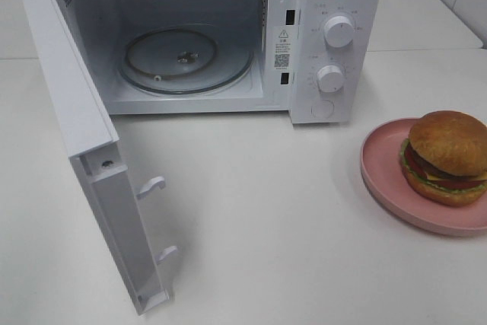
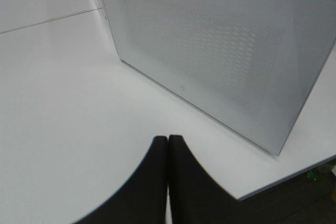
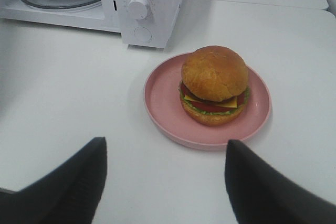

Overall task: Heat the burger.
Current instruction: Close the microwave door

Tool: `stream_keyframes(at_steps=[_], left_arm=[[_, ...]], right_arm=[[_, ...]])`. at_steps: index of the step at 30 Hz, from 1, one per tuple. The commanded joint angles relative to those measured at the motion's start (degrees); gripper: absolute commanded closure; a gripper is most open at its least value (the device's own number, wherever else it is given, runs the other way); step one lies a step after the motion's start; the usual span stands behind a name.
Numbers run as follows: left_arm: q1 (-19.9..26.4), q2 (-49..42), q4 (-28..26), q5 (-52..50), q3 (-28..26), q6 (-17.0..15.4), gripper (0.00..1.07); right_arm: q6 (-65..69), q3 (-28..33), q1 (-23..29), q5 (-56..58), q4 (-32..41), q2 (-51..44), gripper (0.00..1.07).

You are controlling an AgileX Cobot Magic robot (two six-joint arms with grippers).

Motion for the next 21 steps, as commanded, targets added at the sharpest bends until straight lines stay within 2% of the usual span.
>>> stream_keyframes(at_steps=[1,7,11,21], left_arm=[[0.11,-1.09,-0.69,-2.52,-0.97,-0.40,1.06],[0.11,0.00,-0.69,-13.52,-1.09,-0.40,1.06],[0.11,2.92,-0.69,-16.10,-1.09,-0.40,1.06],[0.11,21.03,-0.69,-22.46,-1.09,0.63,1.06]], right_arm=[[-0.40,0.00,-0.06,0.06,0.11,-1.55,0.46],[-0.40,0.00,-0.06,0.06,0.11,-1.55,0.46],[-0.40,0.00,-0.06,0.06,0.11,-1.55,0.46],[-0.40,0.00,-0.06,0.06,0.11,-1.55,0.46]])
